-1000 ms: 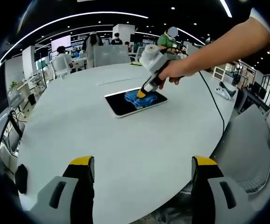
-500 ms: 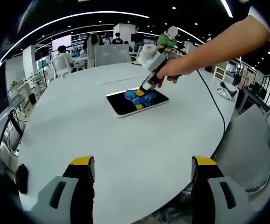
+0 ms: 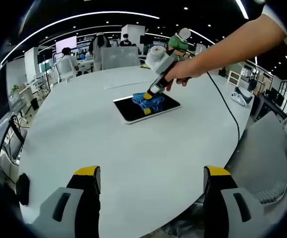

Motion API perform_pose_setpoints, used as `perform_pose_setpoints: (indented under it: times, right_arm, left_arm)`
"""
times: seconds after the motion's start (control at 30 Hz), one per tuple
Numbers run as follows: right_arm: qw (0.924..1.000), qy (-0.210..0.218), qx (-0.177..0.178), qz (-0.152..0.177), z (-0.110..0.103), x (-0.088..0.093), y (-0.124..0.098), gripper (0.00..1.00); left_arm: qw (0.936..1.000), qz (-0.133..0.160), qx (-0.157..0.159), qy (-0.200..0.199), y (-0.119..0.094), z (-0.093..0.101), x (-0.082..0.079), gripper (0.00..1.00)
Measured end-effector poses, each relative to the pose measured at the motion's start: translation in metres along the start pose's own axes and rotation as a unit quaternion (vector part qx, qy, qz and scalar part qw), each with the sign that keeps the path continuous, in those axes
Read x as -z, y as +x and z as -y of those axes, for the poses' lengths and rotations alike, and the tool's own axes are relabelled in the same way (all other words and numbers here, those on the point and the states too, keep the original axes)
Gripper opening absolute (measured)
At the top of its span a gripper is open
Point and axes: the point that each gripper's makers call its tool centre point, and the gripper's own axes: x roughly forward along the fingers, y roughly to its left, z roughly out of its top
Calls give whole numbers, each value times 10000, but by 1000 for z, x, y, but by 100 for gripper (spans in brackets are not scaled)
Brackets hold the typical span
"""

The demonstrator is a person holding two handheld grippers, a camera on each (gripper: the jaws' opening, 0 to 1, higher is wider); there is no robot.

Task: Wipe the mirror surface with the cleaning cloth until all visible marks leave the cleaned area.

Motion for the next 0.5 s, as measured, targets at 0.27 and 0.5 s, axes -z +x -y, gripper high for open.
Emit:
perform_pose_setpoints:
  times: [0.27,0.5]
  right_arm:
    - [10000,25,3,9,5,-3,2,4]
    - [10000,12,-3,18,7,-6,3,4]
  left_arm:
    - [10000,-30,-3,14,1,-2,1,86]
    - [10000,-12,22,-28,4,-2,1,86]
